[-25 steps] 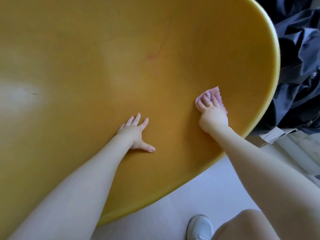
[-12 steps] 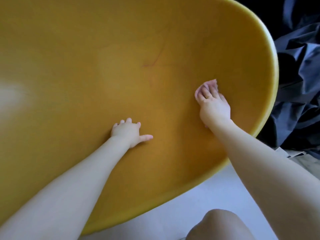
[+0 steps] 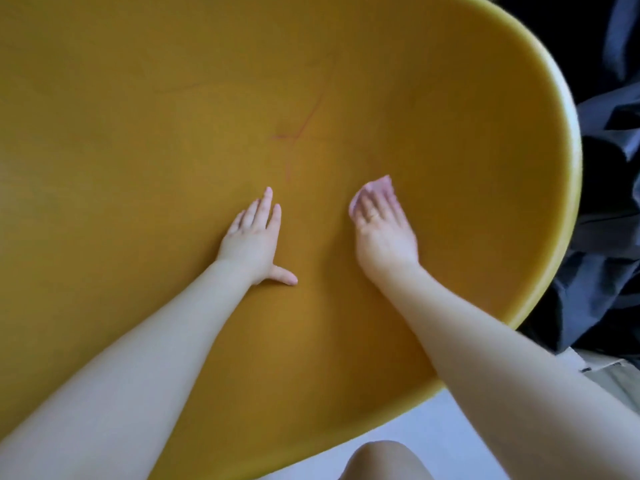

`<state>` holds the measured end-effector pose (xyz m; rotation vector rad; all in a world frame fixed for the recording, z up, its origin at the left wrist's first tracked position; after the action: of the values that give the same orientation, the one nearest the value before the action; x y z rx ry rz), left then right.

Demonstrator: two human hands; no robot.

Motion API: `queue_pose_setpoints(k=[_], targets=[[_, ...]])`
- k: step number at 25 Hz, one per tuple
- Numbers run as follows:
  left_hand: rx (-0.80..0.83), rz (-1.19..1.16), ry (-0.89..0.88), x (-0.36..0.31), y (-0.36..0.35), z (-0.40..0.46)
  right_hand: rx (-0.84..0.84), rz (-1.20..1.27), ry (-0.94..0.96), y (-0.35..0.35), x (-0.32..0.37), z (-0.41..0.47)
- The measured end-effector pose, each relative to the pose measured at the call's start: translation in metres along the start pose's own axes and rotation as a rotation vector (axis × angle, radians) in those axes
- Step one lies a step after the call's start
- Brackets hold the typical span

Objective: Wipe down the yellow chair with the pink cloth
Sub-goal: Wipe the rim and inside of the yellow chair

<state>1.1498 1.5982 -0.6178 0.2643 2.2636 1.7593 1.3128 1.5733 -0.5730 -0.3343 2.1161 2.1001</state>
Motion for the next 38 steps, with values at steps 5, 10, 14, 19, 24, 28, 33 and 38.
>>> queue_pose_setpoints(k=[5, 10, 14, 19, 24, 28, 33, 38], targets=[[0.158, -0.041, 0.126, 0.013, -0.007, 0.010, -0.017, 0.056, -0.132, 0.020, -0.036, 0.021], [0.185, -0.119, 0.175, 0.019, -0.011, 0.013, 0.109, 0.252, 0.070, -0.019, 0.038, 0.008], [0.218, -0.119, 0.211, 0.014, -0.006, 0.010, 0.083, 0.120, 0.171, -0.003, 0.012, 0.038], [0.251, -0.103, 0.237, 0.013, -0.006, 0.009, -0.090, -0.224, 0.055, 0.042, -0.057, 0.087], [0.221, -0.111, 0.215, 0.017, -0.008, 0.011, 0.028, 0.104, 0.096, 0.013, -0.010, 0.055], [0.188, -0.104, 0.179, 0.011, 0.001, 0.012, 0.151, 0.144, 0.278, -0.004, 0.029, 0.028], [-0.035, -0.156, -0.163, -0.037, 0.041, 0.032, 0.027, -0.121, 0.152, 0.057, -0.062, 0.062], [-0.084, -0.312, -0.263, -0.080, 0.051, 0.068, -0.171, -0.163, -0.030, 0.106, -0.101, 0.087]])
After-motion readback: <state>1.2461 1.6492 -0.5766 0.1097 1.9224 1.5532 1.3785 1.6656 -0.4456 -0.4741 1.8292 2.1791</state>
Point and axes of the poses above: each hand's wrist, its own z-axis towards the middle knuckle, its own y-axis out of the back of the hand, x = y × z, the point moved 6 cm from there along z, towards the middle knuckle, and after that the axes turned 1 degree about y, right-handed, at the moved point
